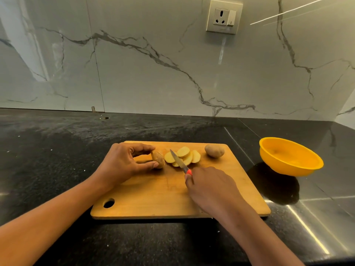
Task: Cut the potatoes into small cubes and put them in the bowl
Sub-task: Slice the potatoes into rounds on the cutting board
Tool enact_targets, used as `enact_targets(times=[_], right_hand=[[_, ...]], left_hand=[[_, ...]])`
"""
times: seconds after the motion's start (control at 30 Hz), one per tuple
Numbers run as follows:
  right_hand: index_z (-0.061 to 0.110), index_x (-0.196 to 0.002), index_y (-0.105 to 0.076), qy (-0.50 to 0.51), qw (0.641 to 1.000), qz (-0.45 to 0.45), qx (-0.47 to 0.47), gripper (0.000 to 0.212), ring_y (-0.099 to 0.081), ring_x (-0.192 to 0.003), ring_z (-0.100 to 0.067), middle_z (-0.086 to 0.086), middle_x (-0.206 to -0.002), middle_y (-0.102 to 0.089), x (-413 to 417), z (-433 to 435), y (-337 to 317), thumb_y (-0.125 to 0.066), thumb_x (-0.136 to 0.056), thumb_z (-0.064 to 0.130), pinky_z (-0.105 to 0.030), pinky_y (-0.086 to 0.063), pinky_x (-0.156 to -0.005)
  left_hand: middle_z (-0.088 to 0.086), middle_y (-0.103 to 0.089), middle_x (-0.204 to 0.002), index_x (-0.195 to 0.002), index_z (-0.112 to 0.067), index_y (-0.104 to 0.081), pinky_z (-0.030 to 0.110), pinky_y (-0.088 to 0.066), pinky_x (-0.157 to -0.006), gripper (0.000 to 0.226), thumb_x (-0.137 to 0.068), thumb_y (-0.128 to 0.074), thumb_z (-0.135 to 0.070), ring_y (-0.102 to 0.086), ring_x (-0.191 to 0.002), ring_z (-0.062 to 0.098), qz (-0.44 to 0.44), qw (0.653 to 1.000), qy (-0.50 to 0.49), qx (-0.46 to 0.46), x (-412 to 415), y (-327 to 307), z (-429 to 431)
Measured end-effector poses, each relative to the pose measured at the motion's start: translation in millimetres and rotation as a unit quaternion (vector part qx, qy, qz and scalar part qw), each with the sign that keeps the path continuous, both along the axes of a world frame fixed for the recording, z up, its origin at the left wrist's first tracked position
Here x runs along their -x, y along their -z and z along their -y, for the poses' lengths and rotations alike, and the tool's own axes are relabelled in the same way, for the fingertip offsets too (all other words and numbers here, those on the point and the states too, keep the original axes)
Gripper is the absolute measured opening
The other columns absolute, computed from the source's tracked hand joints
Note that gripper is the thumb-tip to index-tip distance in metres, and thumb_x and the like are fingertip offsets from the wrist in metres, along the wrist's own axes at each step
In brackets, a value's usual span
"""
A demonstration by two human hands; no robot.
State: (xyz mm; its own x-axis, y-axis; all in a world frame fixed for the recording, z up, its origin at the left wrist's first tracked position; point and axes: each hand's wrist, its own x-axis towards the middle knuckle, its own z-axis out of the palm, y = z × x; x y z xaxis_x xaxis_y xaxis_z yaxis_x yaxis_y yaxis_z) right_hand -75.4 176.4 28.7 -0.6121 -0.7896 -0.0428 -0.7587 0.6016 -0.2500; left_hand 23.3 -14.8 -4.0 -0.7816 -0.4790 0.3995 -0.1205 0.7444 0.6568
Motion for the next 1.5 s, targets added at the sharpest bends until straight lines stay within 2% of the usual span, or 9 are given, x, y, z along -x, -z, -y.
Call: enact_targets(times=[0.17,0.3,0.43,0.5,0.73,0.97,1.13,1.3,1.5], right_hand=[[0.02,-0.105,-0.058,-0.023,0.997,-0.034,0.069,0.034,-0.051,-0.077,-0.014,0.004,-0.082,-0.053,-4.2,5.2,-5.5,-0.03,-0.102,0.038,-0.025,-0.03,-0.051],[0.02,-0.106,-0.058,-0.039,0.995,-0.049,0.073,0.035,-0.054,-0.081,-0.015,0.003,-0.084,-0.054,-10.0,10.4,-8.0,-0.029,-0.102,0.038,-0.027,-0.035,-0.055],[0.017,-0.11,-0.058,-0.05,0.996,-0.057,0.051,0.032,-0.05,-0.079,-0.017,0.0,-0.09,-0.057,-14.2,15.9,-9.7,-0.031,-0.103,0.033,-0.025,-0.029,-0.051],[0.017,-0.112,-0.058,-0.056,0.996,-0.054,0.041,0.03,-0.047,-0.078,-0.017,-0.002,-0.098,-0.061,-16.9,18.0,-10.7,-0.034,-0.102,0.03,-0.024,-0.026,-0.049],[0.014,-0.111,-0.059,-0.064,0.994,-0.091,0.005,0.026,-0.045,-0.074,-0.017,-0.005,-0.1,-0.062,-23.0,28.4,-13.0,-0.036,-0.101,0.02,-0.027,-0.03,-0.05],[0.013,-0.117,-0.058,-0.088,0.992,-0.086,-0.02,0.024,-0.046,-0.076,-0.017,-0.007,-0.105,-0.062,-22.1,38.1,-20.0,-0.043,-0.098,0.018,-0.029,-0.035,-0.055],[0.013,-0.117,-0.057,-0.094,0.991,-0.095,-0.025,0.025,-0.046,-0.076,-0.017,-0.004,-0.089,-0.052,-21.8,36.0,-18.5,-0.041,-0.098,0.017,-0.029,-0.035,-0.057],[0.013,-0.12,-0.057,-0.089,0.992,-0.08,-0.028,0.025,-0.054,-0.086,-0.02,-0.007,-0.108,-0.061,-18.9,55.6,-9.3,-0.045,-0.098,0.019,-0.031,-0.041,-0.07],[0.013,-0.117,-0.058,-0.087,0.993,-0.079,-0.018,0.025,-0.055,-0.088,-0.019,-0.007,-0.109,-0.063,-17.3,51.1,-1.0,-0.041,-0.099,0.02,-0.03,-0.04,-0.068]], left_hand=[[-0.032,-0.056,-0.098,-0.109,-0.036,-0.06,-0.003,-0.039,-0.081,0.053,-0.058,-0.074,-0.045,-0.051,-0.091,-0.026,-0.004,1.0,-0.004,0.019,-1.7,1.0,0.8],[-0.024,-0.059,-0.104,-0.11,-0.037,-0.059,-0.004,-0.038,-0.081,0.056,-0.057,-0.072,-0.048,-0.051,-0.087,-0.026,-0.01,0.999,-0.006,0.035,-2.3,1.5,0.1],[-0.01,-0.065,-0.112,-0.112,-0.033,-0.06,0.006,-0.046,-0.081,0.062,-0.055,-0.069,-0.056,-0.068,-0.089,0.008,-0.013,0.999,-0.006,0.049,-3.4,2.7,-0.7],[-0.008,-0.067,-0.111,-0.11,-0.035,-0.059,0.012,-0.047,-0.082,0.061,-0.055,-0.068,-0.058,-0.069,-0.086,0.017,-0.015,0.998,-0.01,0.054,-3.4,2.9,-1.0],[-0.005,-0.068,-0.109,-0.112,-0.024,-0.064,-0.005,-0.038,-0.078,0.056,-0.06,-0.073,-0.044,-0.054,-0.093,-0.017,-0.017,0.998,-0.015,0.061,-0.7,3.9,-0.2],[-0.008,-0.068,-0.109,-0.111,-0.02,-0.067,-0.004,-0.037,-0.081,0.056,-0.06,-0.072,-0.044,-0.054,-0.098,-0.013,-0.015,0.998,-0.013,0.055,0.1,4.0,1.9],[-0.007,-0.068,-0.107,-0.111,-0.02,-0.066,-0.004,-0.038,-0.081,0.055,-0.061,-0.073,-0.042,-0.049,-0.092,-0.026,-0.018,0.998,-0.002,0.055,-0.1,3.9,1.4],[-0.007,-0.069,-0.106,-0.109,-0.019,-0.068,-0.001,-0.04,-0.083,0.054,-0.061,-0.071,-0.044,-0.052,-0.094,-0.021,-0.023,0.998,-0.005,0.055,1.3,2.5,1.5],[-0.019,-0.065,-0.106,-0.109,-0.023,-0.069,0.0,-0.041,-0.085,0.052,-0.061,-0.074,-0.044,-0.056,-0.092,-0.016,-0.017,0.999,-0.008,0.038,0.7,2.5,2.0]])
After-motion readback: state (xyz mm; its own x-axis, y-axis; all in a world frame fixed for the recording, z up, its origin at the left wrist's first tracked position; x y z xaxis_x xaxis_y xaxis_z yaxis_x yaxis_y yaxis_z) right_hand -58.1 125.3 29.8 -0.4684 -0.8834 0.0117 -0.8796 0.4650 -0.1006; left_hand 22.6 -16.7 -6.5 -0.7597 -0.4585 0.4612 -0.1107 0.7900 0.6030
